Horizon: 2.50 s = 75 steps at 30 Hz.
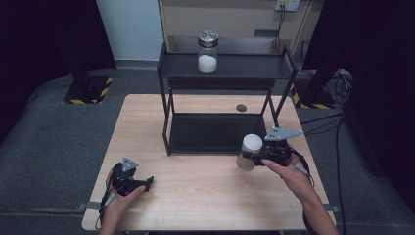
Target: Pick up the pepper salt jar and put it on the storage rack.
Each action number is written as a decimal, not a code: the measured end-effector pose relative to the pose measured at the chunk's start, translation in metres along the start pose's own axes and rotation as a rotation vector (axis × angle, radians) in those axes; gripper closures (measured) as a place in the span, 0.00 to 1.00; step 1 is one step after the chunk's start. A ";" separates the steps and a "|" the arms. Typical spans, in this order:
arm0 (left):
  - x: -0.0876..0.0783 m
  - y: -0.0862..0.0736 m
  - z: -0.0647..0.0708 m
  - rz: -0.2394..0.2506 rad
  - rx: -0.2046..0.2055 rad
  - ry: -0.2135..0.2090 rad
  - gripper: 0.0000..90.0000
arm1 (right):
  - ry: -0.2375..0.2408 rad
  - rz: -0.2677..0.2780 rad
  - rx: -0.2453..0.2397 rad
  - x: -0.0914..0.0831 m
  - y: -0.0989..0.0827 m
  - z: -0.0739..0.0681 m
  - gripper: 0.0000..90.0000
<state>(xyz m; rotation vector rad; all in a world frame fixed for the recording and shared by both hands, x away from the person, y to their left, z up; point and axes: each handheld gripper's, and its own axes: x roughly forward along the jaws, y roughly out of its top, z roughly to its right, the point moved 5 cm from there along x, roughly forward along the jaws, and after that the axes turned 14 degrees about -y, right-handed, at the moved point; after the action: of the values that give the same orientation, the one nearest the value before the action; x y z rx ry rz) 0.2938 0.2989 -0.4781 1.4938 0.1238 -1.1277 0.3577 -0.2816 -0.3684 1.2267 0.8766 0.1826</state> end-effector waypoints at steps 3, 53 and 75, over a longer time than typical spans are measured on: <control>0.000 0.000 0.000 0.000 0.000 0.000 0.00 | 0.003 0.002 -0.006 -0.001 0.007 0.001 0.39; 0.001 0.002 -0.001 -0.002 0.005 -0.006 0.00 | -0.053 0.004 -0.056 -0.052 0.127 0.046 0.39; 0.001 0.002 -0.001 -0.002 0.005 -0.005 0.00 | -0.063 0.029 -0.088 -0.081 0.177 0.045 0.39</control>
<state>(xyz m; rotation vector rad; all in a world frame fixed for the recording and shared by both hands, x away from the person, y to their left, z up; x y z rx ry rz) 0.2965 0.2988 -0.4779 1.4952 0.1193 -1.1347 0.3906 -0.2954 -0.1715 1.1578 0.7889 0.2022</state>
